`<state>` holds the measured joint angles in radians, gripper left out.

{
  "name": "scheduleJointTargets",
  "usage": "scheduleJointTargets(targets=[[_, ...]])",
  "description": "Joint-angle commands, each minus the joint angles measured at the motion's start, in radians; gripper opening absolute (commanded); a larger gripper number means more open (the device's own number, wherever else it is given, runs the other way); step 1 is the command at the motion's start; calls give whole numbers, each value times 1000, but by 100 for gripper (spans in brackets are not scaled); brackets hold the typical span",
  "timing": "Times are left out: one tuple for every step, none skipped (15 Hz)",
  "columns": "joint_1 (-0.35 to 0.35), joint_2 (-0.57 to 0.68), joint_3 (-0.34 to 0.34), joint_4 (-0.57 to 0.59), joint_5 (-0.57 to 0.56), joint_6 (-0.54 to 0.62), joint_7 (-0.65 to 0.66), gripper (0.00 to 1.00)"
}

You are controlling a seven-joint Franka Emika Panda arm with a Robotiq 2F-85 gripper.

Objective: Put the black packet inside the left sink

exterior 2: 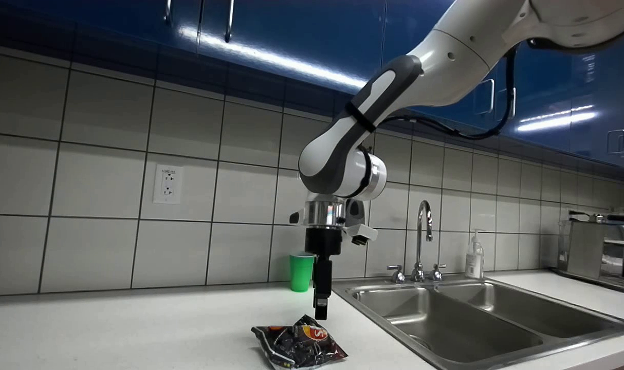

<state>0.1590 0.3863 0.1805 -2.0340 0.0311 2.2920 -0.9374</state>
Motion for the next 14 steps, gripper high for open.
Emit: scheduleJointTargets(targets=[[-29,27,34,36,-5,-10,-36,100],[-30,29,38,34,0,-10,-38,100],[-30,27,39,28,-2,-7,-37,100],[-30,29,42,28,-1,-7,-39,100],[-29,30,43,28,-5,-7,-36,100],[-28,31,44,30,-7,-7,-34,100],[-25,33,44,31,-12,-8,-30,100],[-25,34,44,30,-14,-8,-30,100],[-23,35,44,28,-16,-4,-28,100],[-22,37,44,27,-18,-4,-26,100],[-22,39,45,27,-18,-3,-26,100],[-21,44,44,29,-19,-3,-23,100],[-20,48,44,31,-20,-5,-21,100],[-20,50,46,32,-19,-4,-22,100]])
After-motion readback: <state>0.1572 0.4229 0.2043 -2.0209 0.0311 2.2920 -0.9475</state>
